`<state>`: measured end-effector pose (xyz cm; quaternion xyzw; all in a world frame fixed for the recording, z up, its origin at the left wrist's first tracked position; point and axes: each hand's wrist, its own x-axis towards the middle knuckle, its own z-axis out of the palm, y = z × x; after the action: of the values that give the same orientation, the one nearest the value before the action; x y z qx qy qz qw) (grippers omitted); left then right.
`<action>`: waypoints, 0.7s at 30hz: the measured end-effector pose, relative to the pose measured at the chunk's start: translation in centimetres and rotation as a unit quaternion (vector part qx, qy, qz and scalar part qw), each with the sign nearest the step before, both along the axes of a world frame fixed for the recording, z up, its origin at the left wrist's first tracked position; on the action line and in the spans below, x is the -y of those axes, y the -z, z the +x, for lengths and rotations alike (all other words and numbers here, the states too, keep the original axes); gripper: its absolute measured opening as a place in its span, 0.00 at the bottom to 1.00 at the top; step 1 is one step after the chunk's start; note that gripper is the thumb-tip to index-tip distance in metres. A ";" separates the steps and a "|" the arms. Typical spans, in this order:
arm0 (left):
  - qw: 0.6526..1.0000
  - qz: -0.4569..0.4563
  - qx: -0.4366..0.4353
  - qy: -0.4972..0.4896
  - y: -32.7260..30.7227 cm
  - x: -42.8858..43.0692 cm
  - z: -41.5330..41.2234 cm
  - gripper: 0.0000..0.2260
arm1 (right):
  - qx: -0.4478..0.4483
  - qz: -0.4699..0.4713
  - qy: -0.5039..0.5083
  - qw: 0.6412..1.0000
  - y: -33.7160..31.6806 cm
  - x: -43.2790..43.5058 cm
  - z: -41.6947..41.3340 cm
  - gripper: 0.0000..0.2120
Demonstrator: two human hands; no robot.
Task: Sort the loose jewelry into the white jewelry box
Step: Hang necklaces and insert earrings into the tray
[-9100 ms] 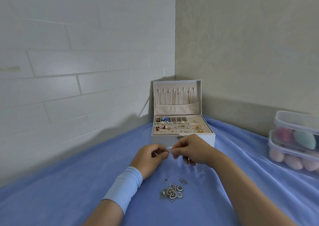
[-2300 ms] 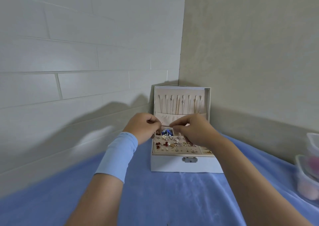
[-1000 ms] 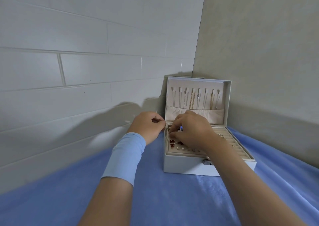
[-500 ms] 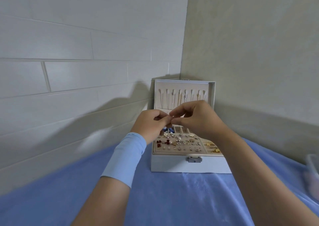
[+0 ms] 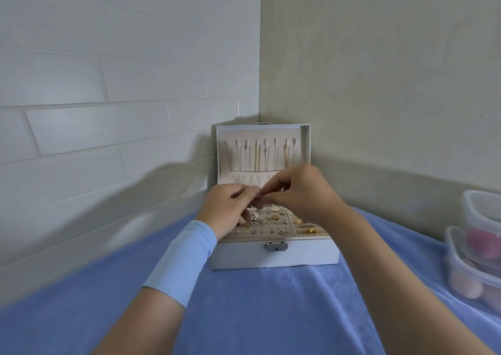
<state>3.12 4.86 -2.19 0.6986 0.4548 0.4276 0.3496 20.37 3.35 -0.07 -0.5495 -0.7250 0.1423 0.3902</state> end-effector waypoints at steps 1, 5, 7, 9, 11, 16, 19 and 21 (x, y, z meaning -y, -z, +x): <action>1.000 -0.003 0.014 0.001 -0.1 0.1 -0.1 0.12 | -0.030 0.003 -0.006 1.000 0.1 -0.1 0.1 0.03; 0.998 0.007 0.058 0.023 -0.5 -0.2 -0.3 0.08 | -0.149 0.009 -0.045 0.988 -0.1 -0.2 0.2 0.01; 0.998 0.005 0.048 0.033 -0.5 -0.2 -0.3 0.08 | -0.179 0.019 -0.069 0.981 0.0 -0.1 0.0 0.02; 0.998 -0.009 0.048 0.037 -0.5 -0.2 -0.3 0.08 | -0.191 0.023 -0.067 0.979 0.3 -0.2 -0.1 0.02; 0.999 -0.018 0.035 0.037 -0.4 -0.2 -0.4 0.08 | -0.165 0.017 -0.045 0.985 0.6 -0.3 -0.1 0.01; 0.994 0.031 -0.100 0.012 0.0 -1.0 -0.9 0.09 | -0.046 0.003 -0.007 0.999 1.2 -0.9 -0.1 0.04; 0.969 0.062 -0.237 -0.016 0.4 -1.8 -1.7 0.05 | 0.058 -0.008 0.015 0.998 1.9 -1.3 -0.3 0.05; 0.951 0.066 -0.303 -0.012 0.6 -2.0 -2.2 0.05 | 0.112 -0.029 0.011 0.993 2.3 -1.4 -0.5 0.07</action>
<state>0.92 6.85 -2.78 0.8115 0.5183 0.2285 0.1435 19.84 4.79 -2.39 -0.5810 -0.7535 0.0971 0.2920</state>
